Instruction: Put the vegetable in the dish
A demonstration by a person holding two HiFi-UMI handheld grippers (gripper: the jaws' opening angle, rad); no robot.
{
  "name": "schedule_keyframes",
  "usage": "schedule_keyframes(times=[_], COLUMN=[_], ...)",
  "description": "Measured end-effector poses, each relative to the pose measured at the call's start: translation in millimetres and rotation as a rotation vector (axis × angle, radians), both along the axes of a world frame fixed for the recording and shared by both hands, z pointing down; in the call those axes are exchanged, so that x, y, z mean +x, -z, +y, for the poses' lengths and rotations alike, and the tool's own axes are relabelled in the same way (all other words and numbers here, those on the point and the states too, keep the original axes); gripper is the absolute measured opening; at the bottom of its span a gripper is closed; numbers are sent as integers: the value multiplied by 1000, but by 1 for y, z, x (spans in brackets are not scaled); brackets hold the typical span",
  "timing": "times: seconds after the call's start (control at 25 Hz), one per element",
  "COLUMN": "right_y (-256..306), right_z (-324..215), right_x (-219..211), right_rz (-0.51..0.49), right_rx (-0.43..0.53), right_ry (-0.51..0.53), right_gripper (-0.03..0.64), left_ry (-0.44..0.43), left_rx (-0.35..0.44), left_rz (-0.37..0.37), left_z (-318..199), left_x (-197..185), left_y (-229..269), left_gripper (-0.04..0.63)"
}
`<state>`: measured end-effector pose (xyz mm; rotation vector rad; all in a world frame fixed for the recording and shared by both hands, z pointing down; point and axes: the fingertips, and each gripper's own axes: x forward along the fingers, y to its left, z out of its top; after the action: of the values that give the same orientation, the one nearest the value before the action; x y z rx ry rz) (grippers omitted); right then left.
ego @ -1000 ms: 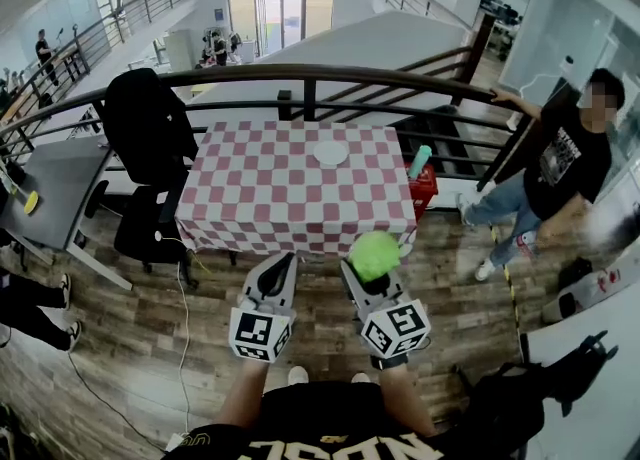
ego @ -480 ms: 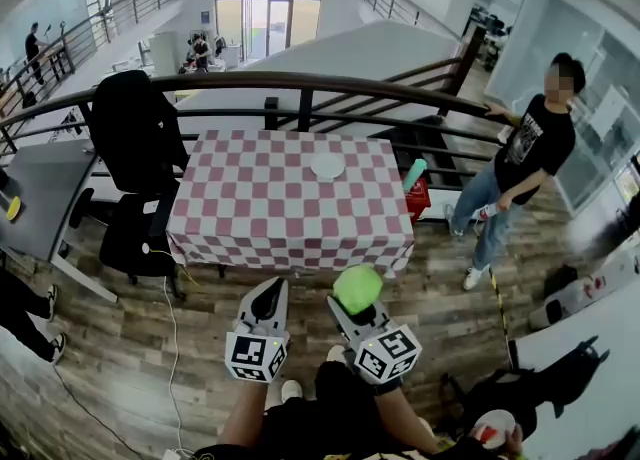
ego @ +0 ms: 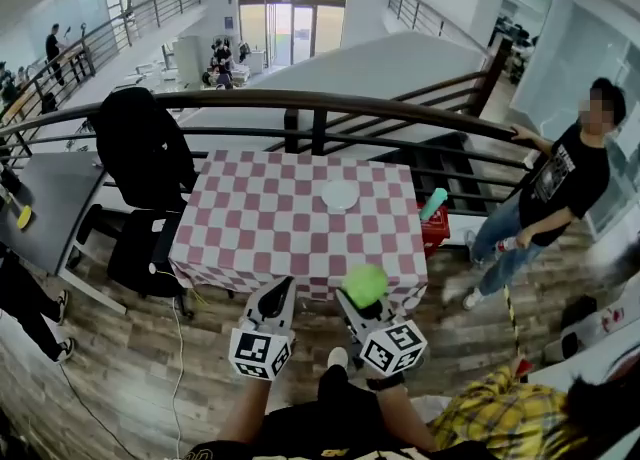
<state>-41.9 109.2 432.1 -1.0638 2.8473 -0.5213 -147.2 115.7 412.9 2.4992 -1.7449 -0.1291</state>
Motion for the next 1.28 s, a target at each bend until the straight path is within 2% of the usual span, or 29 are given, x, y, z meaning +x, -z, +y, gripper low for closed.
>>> schedule_keyframes(times=[0.24, 0.44, 0.56, 0.68, 1.0, 1.28], right_y=[35, 29, 18, 4, -46, -100], right_z=[-88, -136, -159, -180, -195, -248], right_x=[10, 26, 39, 49, 59, 58], right_rz=[-60, -70, -84, -105, -66, -63], right_rx=[69, 77, 65, 14, -107, -257], right_ry=[59, 86, 88, 76, 68, 23], right_gripper=[132, 132, 132, 132, 133, 133], left_ry=[25, 17, 9, -7, 4, -125], left_rx=[71, 55, 36, 15, -77, -156], left_rz=[-20, -25, -94, -125, -61, -37], left_z=[-86, -139, -156, -166, -194, -255], left_x=[21, 46, 64, 73, 52, 41], left_y=[35, 24, 11, 1, -43, -79], left_gripper=[20, 20, 20, 20, 20, 20])
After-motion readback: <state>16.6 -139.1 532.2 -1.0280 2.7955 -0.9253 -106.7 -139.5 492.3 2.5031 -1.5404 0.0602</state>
